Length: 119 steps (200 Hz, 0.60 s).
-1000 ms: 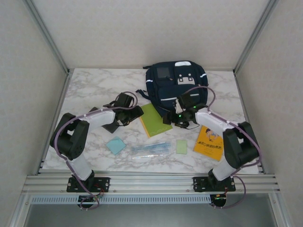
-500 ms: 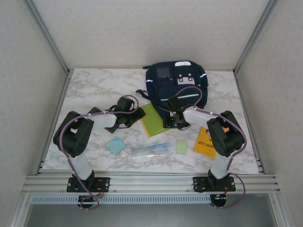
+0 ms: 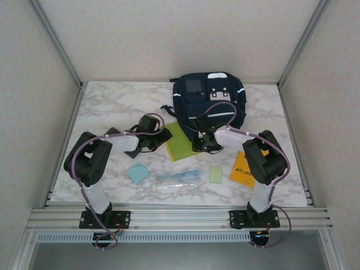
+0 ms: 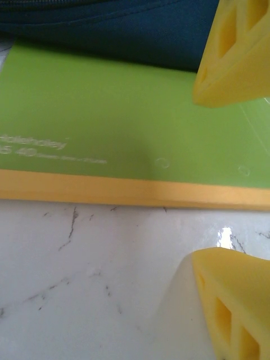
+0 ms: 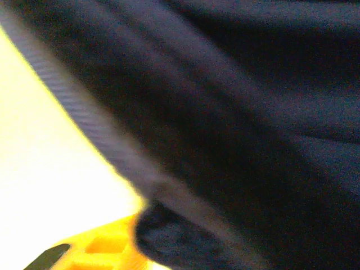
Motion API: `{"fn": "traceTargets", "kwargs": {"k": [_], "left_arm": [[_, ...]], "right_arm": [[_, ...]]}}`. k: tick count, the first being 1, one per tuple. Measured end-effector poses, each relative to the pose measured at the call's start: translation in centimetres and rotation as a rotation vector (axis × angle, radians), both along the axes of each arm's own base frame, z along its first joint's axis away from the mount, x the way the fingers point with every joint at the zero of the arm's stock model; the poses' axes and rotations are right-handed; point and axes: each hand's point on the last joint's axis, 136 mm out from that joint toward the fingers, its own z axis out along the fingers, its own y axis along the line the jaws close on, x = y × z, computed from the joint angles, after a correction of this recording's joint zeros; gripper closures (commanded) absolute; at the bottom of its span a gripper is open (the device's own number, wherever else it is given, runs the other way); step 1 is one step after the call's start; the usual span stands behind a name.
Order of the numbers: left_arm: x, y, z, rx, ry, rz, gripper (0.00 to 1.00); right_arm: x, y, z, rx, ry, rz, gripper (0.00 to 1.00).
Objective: Pack the student bag
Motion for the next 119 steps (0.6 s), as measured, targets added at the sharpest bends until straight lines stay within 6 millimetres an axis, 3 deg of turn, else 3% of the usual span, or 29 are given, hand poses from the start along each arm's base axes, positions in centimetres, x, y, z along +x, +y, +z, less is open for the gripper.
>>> {"fn": "traceTargets", "kwargs": {"k": [30,119], "left_arm": [[0.0,0.1,-0.2,0.004,0.002,0.001,0.4],[-0.1,0.1,-0.2,0.01,-0.001,-0.012,0.51]], "right_arm": [[-0.3,2.7,0.0,0.085,0.021,0.038,0.72],[-0.2,2.6,-0.1,0.074,0.051,0.006,0.73]]}}
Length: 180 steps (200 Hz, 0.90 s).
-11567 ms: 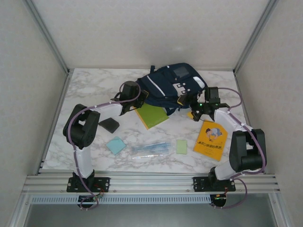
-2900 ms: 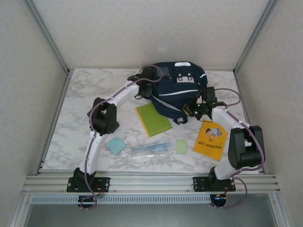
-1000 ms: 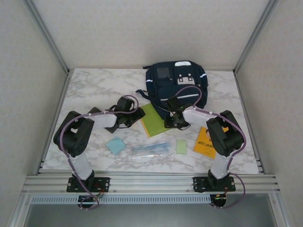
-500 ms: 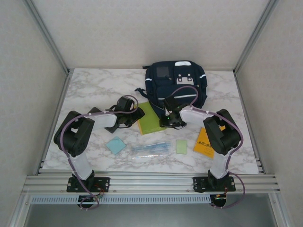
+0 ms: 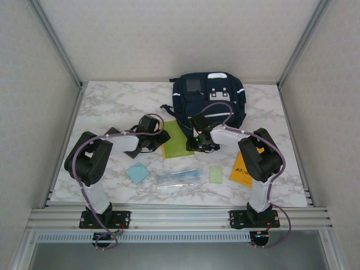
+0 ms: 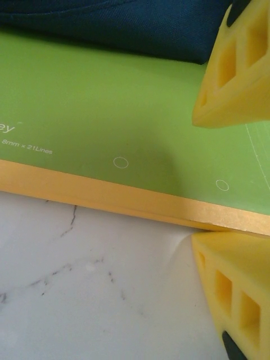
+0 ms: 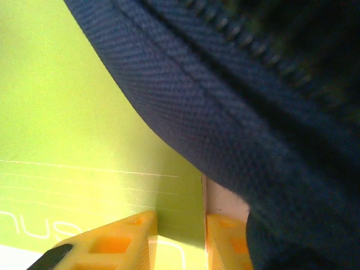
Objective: Pack the student bag
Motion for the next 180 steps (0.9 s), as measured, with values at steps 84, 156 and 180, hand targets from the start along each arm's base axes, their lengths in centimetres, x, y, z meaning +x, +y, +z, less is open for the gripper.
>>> {"fn": "traceTargets", "kwargs": {"k": [84,156,180], "left_arm": [[2.3,-2.4,4.4,-0.102,-0.147,-0.034,0.6],[-1.6,-6.2,3.5,-0.125,-0.083,-0.218,0.93],[-2.1,-5.3,2.0,-0.069,-0.044,-0.218,1.0]], "right_arm": [[0.0,-0.2,-0.1,-0.015,0.006,-0.012,0.72],[0.1,-0.2,-0.1,-0.014,0.006,-0.015,0.72],[0.1,-0.2,-0.1,-0.012,0.007,-0.014,0.71]]}}
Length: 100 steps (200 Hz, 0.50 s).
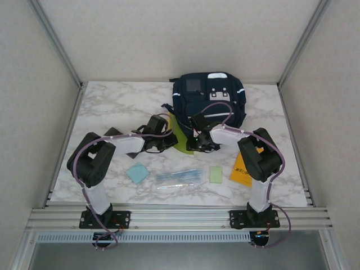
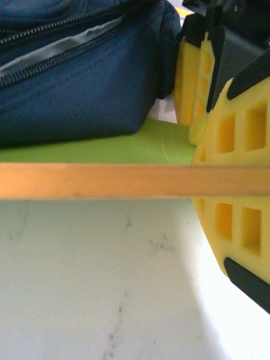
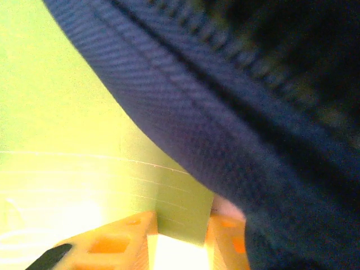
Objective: Pack the student bag
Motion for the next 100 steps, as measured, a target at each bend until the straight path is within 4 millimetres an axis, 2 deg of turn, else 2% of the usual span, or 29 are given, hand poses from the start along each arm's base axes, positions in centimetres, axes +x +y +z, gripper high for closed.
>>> {"fn": "traceTargets", "kwargs": {"k": [13,35,52,69,100], "left_arm": [[-0.1,0.3,-0.2,0.022,0.001,0.0,1.0],[-0.5,1.4,-0.4,0.068,0.019,0.011,1.0],[-0.8,2.4,0.3,0.094,0.027,0.035,1.0],[-0.6,3.6,2.0,0.109,0.003,0.08,1.0],[0.8,5.1,6.7,0.096,-0.115,0.189,1.0]], "right_arm": [[0.0,0.0,0.1,0.003,0.001,-0.002,0.64],[-0.2,0.8,0.7,0.034,0.002,0.008,0.37],[-0.8,1.7,1.6,0.058,0.001,0.014,0.26],[-1.1,1.8,3.1,0.065,-0.018,0.011,0.22],[0.0,1.2,7.9,0.122,-0.085,-0.077,0.17]]}}
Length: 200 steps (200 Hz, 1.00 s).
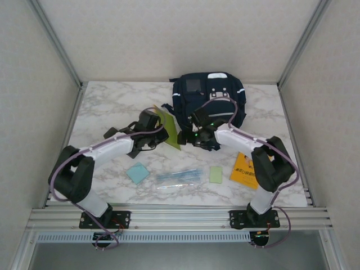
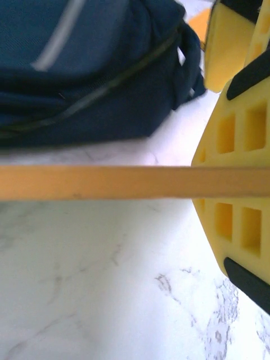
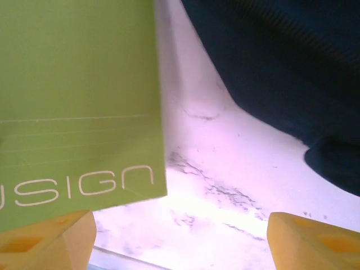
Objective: Pack the student bag
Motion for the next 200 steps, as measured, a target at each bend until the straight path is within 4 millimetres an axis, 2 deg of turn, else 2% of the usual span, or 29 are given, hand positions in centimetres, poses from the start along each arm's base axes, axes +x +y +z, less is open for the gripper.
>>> {"fn": "traceTargets", "kwargs": {"k": [25,36,49,69,87,104,129,162,172,182,188,200], "left_arm": [[2.0,0.7,3.3,-0.015,-0.098,0.082,1.0],[3.0,0.6,4.8,-0.035,-0.142,0.115,1.0],[4.1,0.4,6.5,-0.073,-0.196,0.146,1.0],[5.4,-0.1,8.6,-0.151,-0.263,0.187,1.0],[6.4,-0.6,9.9,-0.219,-0.305,0.219,1.0],[7.0,-1.1,10.8,-0.276,-0.338,0.249,1.0],[7.1,-1.9,11.9,-0.356,-0.38,0.28,1.0],[6.2,-2.6,11.0,-0.435,-0.377,0.306,1.0],[6.1,-2.6,10.6,-0.447,-0.367,0.313,1.0],[5.9,-2.7,10.4,-0.459,-0.356,0.322,1.0],[5.9,-2.7,10.4,-0.468,-0.353,0.326,1.0],[5.9,-2.7,10.5,-0.485,-0.351,0.333,1.0]], "right_arm": [[0.9,-0.5,3.3,0.067,-0.038,-0.086,0.13],[1.1,-0.5,4.5,0.105,-0.05,-0.128,0.06],[1.6,-0.2,6.3,0.175,-0.077,-0.175,0.01],[2.3,0.4,8.9,0.3,-0.114,-0.249,0.01],[3.1,1.0,10.3,0.404,-0.129,-0.305,0.01],[3.8,1.7,10.8,0.502,-0.127,-0.354,0.01],[4.9,2.7,10.3,0.65,-0.098,-0.427,0.01],[6.4,3.7,8.7,0.801,-0.069,-0.498,0.04],[6.8,4.0,8.7,0.836,-0.073,-0.507,0.07],[7.2,4.2,9.0,0.872,-0.082,-0.507,0.16],[7.3,4.3,9.4,0.892,-0.091,-0.503,0.24],[7.6,4.5,10.3,0.931,-0.108,-0.498,0.46]]}}
